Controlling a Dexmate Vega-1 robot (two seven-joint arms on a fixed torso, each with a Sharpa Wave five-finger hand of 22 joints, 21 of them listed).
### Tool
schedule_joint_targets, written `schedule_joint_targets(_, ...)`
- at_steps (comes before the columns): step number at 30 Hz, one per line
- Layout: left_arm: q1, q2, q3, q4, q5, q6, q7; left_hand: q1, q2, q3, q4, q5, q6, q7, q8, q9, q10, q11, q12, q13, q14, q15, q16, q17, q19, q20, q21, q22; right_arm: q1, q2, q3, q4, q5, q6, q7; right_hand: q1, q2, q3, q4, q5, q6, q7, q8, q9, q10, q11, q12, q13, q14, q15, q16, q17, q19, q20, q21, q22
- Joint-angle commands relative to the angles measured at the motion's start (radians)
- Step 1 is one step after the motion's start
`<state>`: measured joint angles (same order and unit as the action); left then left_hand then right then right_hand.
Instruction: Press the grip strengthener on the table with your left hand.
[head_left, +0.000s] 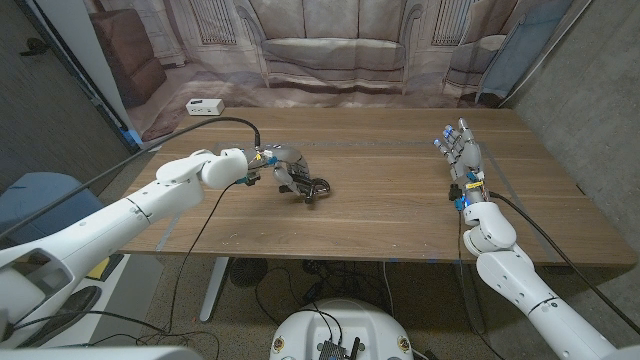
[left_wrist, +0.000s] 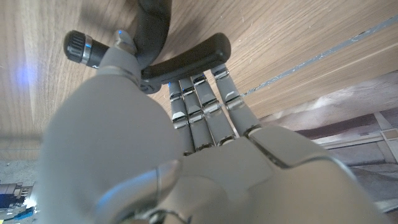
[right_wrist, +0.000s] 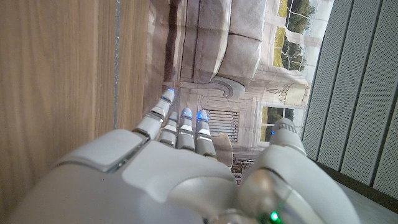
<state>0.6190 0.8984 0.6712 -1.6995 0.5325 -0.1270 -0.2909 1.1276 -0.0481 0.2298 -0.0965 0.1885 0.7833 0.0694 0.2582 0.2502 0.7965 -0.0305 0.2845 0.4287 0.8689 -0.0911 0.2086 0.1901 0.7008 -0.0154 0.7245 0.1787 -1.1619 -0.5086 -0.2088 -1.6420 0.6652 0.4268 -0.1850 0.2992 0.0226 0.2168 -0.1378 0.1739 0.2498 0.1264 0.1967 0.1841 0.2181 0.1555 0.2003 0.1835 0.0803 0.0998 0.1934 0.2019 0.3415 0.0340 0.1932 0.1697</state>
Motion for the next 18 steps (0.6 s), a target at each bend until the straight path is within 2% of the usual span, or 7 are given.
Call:
schedule_joint_targets(1,-0.01,0.005,0.016,0.014,0.033,-0.012,-0.012,0.112,0.131,0.018,0.012,-0.002,-0.013,0.002,-0.009,0.002,-0.015,0.0,-0.011,-0.001,-0.024,0.006,-0.007,0.005,-0.018,0.002,-0.007,0.002,0.003,-0.001,-0.005,0.0,-0.001,-0.005,-0.002,0.013,0.0,-0.002,-0.001,0.003,-0.006,-0.001,-0.001,0.002,0.01,-0.004,0.006,0.006,0.009,0.004,0.009,0.003,0.006,0.001,0.002,0.002)
schedule_joint_targets(3,-0.011,0.006,0.019,0.016,0.043,-0.014,-0.011,0.094,0.125,0.011,0.018,-0.004,-0.014,0.002,-0.012,0.0,-0.016,-0.001,-0.014,-0.003,-0.031,0.014,-0.007,0.006,-0.025,0.005,-0.01,0.002,0.003,-0.002,-0.005,0.0,-0.002,-0.006,-0.003,0.013,0.0,-0.002,-0.001,0.003,-0.006,-0.001,-0.001,0.002,0.009,-0.004,0.006,0.006,0.009,0.004,0.009,0.003,0.006,0.001,0.002,0.002)
schedule_joint_targets(18,-0.01,0.001,0.028,0.028,0.054,-0.014,-0.021,0.087,0.126,0.014,0.014,-0.002,-0.012,0.001,-0.015,-0.004,-0.012,0.001,-0.017,-0.004,-0.027,0.01,-0.003,0.005,-0.032,0.008,-0.013,0.001,0.003,-0.005,-0.007,-0.006,-0.003,-0.013,-0.007,0.014,0.001,-0.002,-0.001,0.003,-0.01,0.0,-0.003,0.002,0.01,-0.004,0.005,0.006,0.009,0.004,0.009,0.003,0.007,0.0,0.001,0.002)
